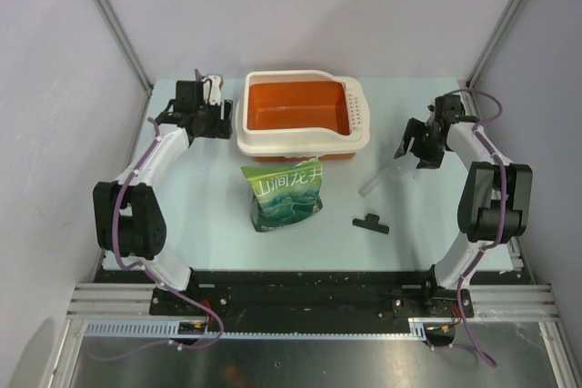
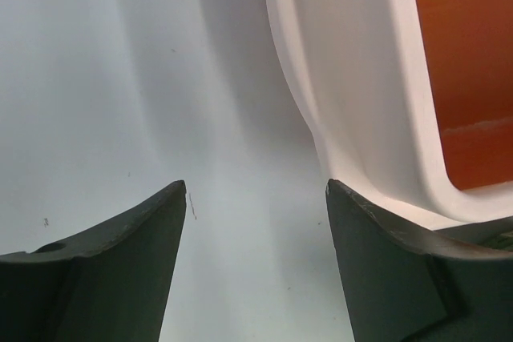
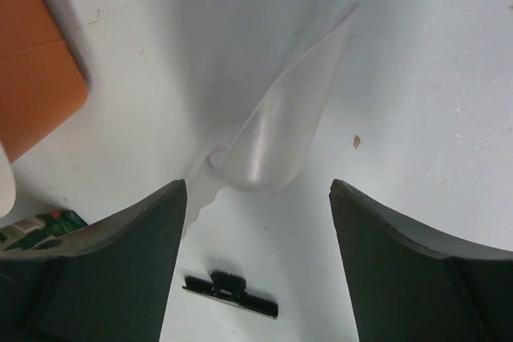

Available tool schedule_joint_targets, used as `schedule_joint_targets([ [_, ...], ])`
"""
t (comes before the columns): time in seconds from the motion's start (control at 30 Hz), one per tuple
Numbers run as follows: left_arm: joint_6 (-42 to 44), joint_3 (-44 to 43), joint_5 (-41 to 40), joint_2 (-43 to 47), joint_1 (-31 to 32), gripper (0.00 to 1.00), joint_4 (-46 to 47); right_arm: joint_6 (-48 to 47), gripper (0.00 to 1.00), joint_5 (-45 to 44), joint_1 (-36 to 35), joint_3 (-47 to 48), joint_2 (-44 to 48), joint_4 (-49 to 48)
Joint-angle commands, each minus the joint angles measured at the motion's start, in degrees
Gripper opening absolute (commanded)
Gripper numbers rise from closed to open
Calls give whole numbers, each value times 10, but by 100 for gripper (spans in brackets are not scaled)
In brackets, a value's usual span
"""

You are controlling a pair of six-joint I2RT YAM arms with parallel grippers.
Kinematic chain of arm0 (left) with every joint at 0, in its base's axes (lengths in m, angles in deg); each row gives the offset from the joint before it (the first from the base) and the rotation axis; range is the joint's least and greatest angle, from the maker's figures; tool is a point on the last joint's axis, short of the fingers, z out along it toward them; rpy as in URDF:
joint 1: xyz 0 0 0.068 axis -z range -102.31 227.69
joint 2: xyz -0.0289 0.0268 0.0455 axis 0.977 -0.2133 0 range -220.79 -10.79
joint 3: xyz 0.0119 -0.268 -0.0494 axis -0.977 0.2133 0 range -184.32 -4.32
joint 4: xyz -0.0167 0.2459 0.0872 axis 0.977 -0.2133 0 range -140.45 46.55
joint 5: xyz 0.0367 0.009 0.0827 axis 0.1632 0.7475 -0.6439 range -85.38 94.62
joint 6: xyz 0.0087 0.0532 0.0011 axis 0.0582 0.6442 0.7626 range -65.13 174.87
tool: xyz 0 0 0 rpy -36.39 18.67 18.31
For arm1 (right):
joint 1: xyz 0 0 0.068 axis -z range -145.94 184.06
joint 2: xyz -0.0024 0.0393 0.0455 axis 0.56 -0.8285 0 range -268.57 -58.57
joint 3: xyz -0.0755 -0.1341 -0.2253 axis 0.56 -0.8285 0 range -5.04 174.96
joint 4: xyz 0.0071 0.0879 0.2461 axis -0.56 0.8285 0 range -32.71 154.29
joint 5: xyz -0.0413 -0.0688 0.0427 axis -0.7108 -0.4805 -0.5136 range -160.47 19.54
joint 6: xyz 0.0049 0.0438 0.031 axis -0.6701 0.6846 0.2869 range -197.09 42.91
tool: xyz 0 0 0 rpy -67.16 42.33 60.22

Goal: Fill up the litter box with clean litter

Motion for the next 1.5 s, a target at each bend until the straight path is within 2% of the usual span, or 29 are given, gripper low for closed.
schedule_joint_targets([
  [0.0,1,10,21,41,-4,75,-5,28,76,6,-10,5,-32,-31],
  [0.1,3,14,21,48,-3,75,-11,27,74,2,-14,11,-58,-42],
  [0.2,4,11,28,50,-3,75,-16,19,68,0,-14,16,-74,-54],
  [0.23,4,11,28,51,-3,75,-16,14,63,0,-14,18,-81,-57],
  [0.5,-11,8,70,50,-1,74,-21,-15,49,1,-5,36,-65,-39],
  [0.6,-11,7,92,49,1,74,-22,-34,40,12,-4,32,-55,-42],
  [0.63,-10,7,96,49,0,74,-22,-39,33,15,-4,30,-54,-48],
  [0.87,-36,3,131,39,4,73,-23,-58,28,12,-19,28,-60,-76],
  [1.3,-40,-40,168,22,16,72,-25,-74,0,15,-23,29,-72,-91],
  [1.47,-37,-62,204,22,28,72,-28,-88,0,40,-11,41,-53,-84],
])
